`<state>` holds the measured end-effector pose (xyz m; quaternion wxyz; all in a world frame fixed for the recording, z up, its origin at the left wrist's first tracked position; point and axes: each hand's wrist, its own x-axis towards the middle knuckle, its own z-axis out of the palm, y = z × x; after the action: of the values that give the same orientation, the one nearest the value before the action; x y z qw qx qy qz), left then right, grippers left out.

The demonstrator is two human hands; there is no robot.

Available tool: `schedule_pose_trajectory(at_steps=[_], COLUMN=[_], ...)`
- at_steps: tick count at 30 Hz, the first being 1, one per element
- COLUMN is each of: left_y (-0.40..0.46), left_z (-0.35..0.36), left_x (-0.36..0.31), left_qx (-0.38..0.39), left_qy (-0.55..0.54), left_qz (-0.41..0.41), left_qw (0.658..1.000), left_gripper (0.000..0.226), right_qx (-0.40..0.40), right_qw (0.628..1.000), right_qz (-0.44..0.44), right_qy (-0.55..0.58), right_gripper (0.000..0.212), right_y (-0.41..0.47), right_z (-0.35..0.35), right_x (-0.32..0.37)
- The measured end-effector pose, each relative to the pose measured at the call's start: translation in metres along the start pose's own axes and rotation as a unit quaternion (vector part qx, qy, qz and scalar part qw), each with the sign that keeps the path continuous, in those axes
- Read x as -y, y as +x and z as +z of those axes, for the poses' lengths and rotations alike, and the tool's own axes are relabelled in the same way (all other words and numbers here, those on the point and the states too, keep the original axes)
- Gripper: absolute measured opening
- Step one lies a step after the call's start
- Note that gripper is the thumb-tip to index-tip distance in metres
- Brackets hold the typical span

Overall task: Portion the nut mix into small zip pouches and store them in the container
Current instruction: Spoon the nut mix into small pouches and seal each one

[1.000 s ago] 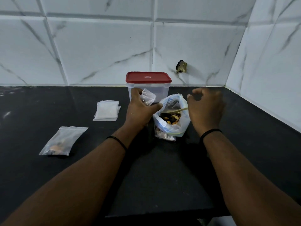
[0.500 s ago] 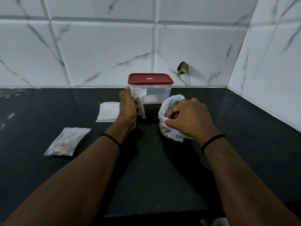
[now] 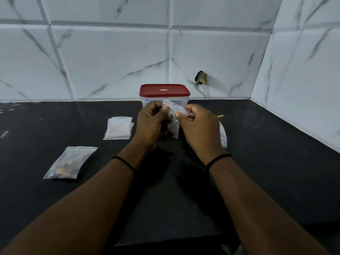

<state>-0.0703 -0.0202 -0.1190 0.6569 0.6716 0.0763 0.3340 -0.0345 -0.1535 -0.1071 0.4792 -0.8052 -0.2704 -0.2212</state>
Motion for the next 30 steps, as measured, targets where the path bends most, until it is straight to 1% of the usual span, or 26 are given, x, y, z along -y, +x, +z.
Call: schedule_pose_trajectory(at_steps=[2,3,6,10,12,17,22,25,30], left_y=[-0.0022,-0.0018,-0.001,-0.0048,-0.0056,-0.0064,-0.0072,-0.0073,-0.0098], left_z=[-0.0005,-0.0013,-0.0012,0.0009,0.0,0.0008,0.0021,0.0013,0.0048], left_x=[-0.0005,0.0,0.0007,-0.0018,-0.0025,-0.0033,-0.004,-0.0054,-0.0088], left_qx=[0.015,0.018,0.018,0.02,0.012,0.002,0.003,0.009,0.01], left_qy=[-0.015,-0.03,-0.042,-0.023,-0.016,-0.023,-0.013,0.004,-0.009], left_qz=[0.007,0.001,-0.015,0.013,0.023,0.023,0.02,0.02,0.011], left_qw=[1.0,0.999,0.999,0.999,1.0,0.999,1.0,1.0,1.0], left_gripper=[0.014,0.012,0.009,0.014,0.013,0.006,0.007,0.008,0.011], right_qx=[-0.024,-0.034,-0.043,-0.007,0.005,0.013,0.02,0.04,0.058], right_qw=[0.999,0.996,0.987,0.993,0.995,0.995,0.994,0.993,0.993], right_qz=[0.024,0.046,0.088,0.074,0.062,0.047,0.045,0.043,0.036], right_qy=[0.036,0.064,0.127,0.093,0.083,0.084,0.1,0.106,0.093], right_gripper=[0.013,0.009,0.01,0.01,0.011,0.008,0.008,0.008,0.011], right_y=[0.004,0.0055,0.0079,0.0069,0.0061,0.0055,0.0051,0.0061,0.0087], right_z=[-0.0015,-0.0027,-0.0056,-0.0062,-0.0064,-0.0077,-0.0085,-0.0084,-0.0078], right_x=[-0.0047,-0.0068,-0.01,-0.0078,-0.0066,-0.0051,-0.0044,-0.0066,-0.0107])
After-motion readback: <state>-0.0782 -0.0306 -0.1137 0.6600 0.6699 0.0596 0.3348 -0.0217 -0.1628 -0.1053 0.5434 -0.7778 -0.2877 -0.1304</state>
